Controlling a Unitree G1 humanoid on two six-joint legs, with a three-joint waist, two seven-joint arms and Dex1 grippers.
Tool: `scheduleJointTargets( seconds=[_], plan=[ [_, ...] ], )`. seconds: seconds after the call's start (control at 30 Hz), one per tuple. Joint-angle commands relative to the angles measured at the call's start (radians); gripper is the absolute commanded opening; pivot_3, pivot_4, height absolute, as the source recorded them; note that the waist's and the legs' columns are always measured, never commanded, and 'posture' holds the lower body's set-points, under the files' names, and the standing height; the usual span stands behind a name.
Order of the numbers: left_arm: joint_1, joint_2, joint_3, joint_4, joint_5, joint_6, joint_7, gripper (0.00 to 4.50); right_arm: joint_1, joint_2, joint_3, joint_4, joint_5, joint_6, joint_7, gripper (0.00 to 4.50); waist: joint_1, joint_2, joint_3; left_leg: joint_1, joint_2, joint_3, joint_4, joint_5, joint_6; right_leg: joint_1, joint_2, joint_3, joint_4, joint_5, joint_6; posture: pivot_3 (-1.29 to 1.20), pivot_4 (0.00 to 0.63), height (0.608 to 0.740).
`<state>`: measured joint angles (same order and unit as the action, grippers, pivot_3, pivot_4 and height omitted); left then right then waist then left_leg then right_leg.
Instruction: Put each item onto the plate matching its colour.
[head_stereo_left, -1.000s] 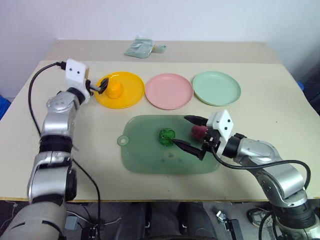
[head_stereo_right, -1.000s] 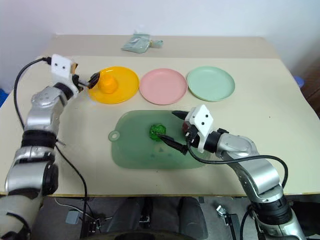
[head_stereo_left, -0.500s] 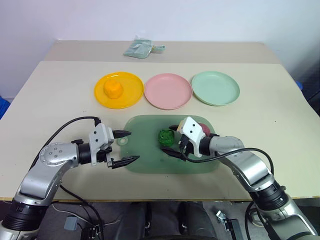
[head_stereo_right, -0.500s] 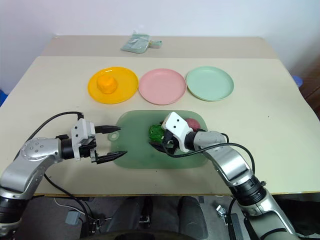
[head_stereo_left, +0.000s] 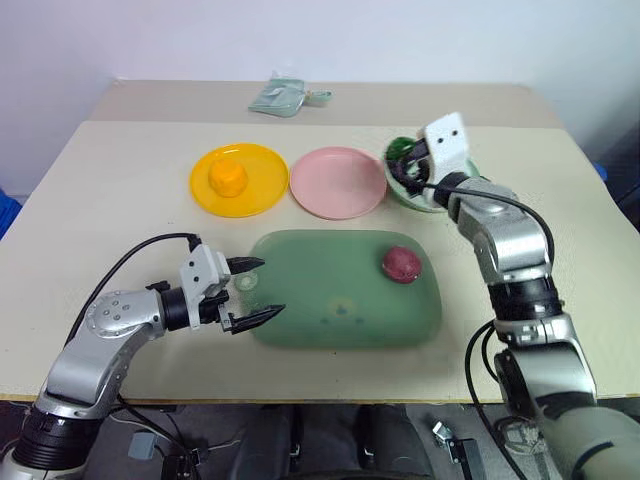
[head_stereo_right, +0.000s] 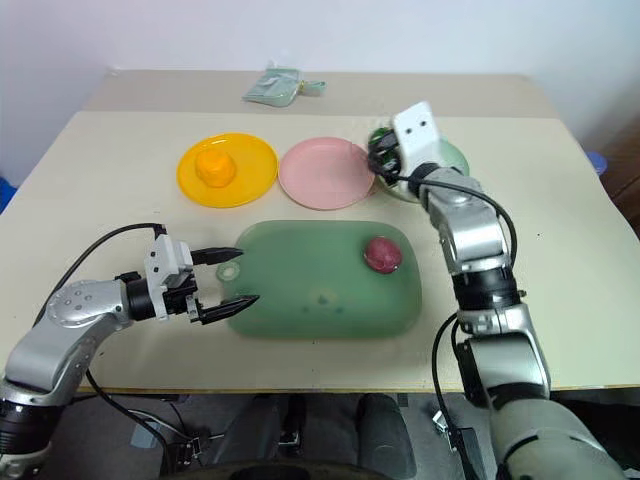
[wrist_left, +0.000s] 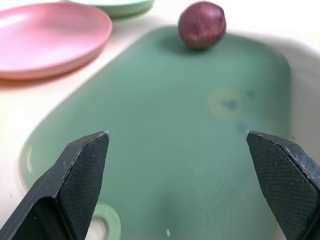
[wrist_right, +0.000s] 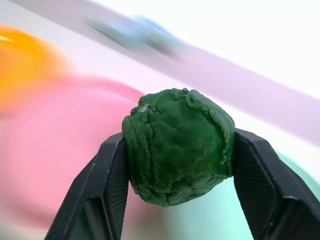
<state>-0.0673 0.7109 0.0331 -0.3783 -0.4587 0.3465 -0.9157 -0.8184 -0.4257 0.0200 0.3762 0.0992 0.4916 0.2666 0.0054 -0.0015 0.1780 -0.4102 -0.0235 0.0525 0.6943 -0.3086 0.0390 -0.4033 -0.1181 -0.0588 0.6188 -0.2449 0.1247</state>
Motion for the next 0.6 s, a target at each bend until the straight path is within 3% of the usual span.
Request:
scheduleJointTargets(
  seconds=[0.03,0.1,0.2,0.33,0.5,0.6],
  plan=[
    [0.0,-0.012,0.014,-0.063,-0.012,0.011,0.027,4.5,-0.09,0.009,-0.054,0.257,-0.026,-0.145,-0.05,2.32,-0.013,0.001,0.001,0.0,0.0,0.001,-0.001,0.0,0.0,-0.001,0.0,0.0,0.0,0.0,0.0,0.0,0.15,0.74],
    [0.005,-0.018,0.014,-0.079,-0.011,0.019,0.042,4.5,-0.126,0.005,-0.056,0.363,-0.033,-0.228,-0.036,3.39,-0.024,0.003,0.002,0.0,0.001,0.002,-0.003,0.001,-0.001,-0.001,0.001,0.0,0.0,0.0,0.0,0.0,0.15,0.74],
    [0.01,-0.02,0.017,-0.096,-0.012,0.032,0.058,4.5,-0.13,-0.005,-0.064,0.371,-0.019,-0.321,0.031,4.47,-0.037,0.003,0.002,0.0,0.002,0.003,-0.005,0.002,-0.002,-0.003,0.001,0.0,0.0,0.0,0.0,0.0,0.15,0.74],
    [0.018,-0.016,0.019,-0.102,-0.011,0.042,0.063,4.5,-0.031,-0.056,-0.084,0.164,0.051,-0.375,0.215,4.47,-0.042,0.004,0.002,0.0,0.002,0.003,-0.007,0.002,-0.003,-0.003,0.001,0.0,-0.001,0.0,0.0,0.0,0.15,0.74],
    [0.001,-0.011,0.005,-0.073,-0.01,0.032,0.037,4.5,0.288,-0.21,-0.084,-0.342,0.328,-0.138,0.61,4.47,-0.006,0.004,0.002,0.0,0.002,0.001,-0.006,0.002,-0.003,-0.001,0.001,0.0,-0.003,0.0,0.0,0.0,0.15,0.74],
    [-0.019,-0.01,-0.001,-0.05,-0.011,0.027,0.018,4.5,0.445,-0.286,-0.049,-0.511,0.379,-0.044,0.701,4.47,0.005,0.004,0.001,0.001,0.002,0.0,-0.006,0.002,-0.002,0.001,0.0,-0.001,-0.004,0.0,0.0,0.0,0.15,0.74]
  ],
)
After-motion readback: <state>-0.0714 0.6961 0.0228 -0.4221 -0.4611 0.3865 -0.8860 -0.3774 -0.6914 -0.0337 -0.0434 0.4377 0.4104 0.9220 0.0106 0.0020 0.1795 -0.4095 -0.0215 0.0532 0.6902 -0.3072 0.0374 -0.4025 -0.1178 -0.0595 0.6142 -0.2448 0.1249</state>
